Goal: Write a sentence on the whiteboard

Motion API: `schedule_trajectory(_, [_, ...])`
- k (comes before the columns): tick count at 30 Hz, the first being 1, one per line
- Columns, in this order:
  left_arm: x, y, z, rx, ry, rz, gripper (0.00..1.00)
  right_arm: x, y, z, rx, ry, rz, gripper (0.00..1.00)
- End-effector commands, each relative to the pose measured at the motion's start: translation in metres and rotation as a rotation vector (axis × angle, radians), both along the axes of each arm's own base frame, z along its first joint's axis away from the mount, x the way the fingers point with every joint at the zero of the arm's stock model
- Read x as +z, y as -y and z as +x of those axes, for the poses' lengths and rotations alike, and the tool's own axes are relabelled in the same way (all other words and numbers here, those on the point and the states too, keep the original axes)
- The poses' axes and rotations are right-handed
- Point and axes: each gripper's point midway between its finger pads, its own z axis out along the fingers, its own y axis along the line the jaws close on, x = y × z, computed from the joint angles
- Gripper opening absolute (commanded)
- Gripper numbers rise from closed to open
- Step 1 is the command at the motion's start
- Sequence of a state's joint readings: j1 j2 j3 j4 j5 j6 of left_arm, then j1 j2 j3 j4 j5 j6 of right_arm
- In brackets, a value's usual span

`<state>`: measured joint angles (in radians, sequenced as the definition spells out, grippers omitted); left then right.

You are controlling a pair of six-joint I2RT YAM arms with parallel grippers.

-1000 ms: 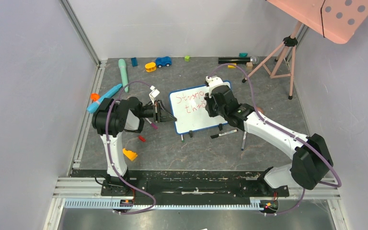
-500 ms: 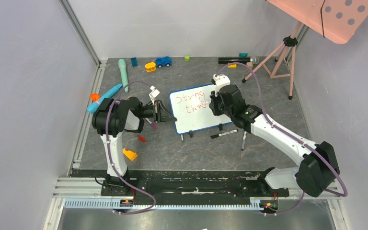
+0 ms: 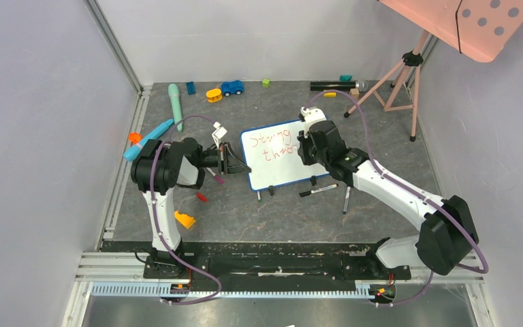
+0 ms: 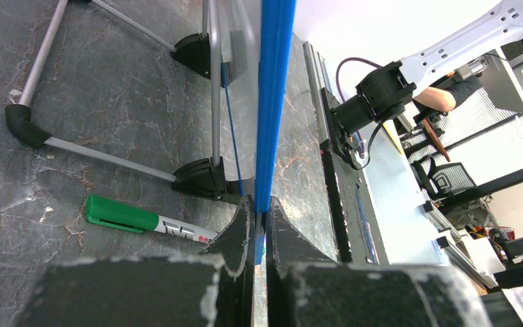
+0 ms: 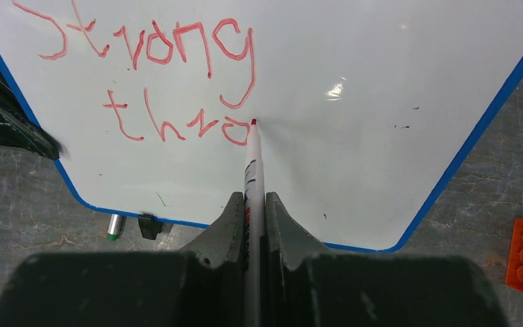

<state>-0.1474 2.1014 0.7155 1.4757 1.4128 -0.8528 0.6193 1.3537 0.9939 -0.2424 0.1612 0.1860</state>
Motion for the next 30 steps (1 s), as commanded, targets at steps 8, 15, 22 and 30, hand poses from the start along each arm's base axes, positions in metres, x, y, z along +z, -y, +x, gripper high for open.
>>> schedule_trajectory(8, [0.006, 0.003, -0.006, -0.053, 0.06, -0.008, 0.02, 0.008, 0.006, 0.015, -0.045, 0.038, -0.017, 0.0])
schedule_trajectory(15, [0.006, 0.003, -0.006, -0.053, 0.057, -0.008, 0.02, 0.004, 0.003, 0.016, -0.037, 0.024, -0.013, 0.0])
schedule_trajectory(22, [0.006, 0.004, -0.005, -0.052, 0.058, -0.008, 0.02, -0.009, 0.006, 0.006, -0.032, -0.004, -0.008, 0.0])
schedule_trajectory(30, [0.006, 0.004, -0.005, -0.053, 0.058, -0.008, 0.02, -0.016, 0.013, 0.001, -0.046, -0.013, -0.024, 0.0])
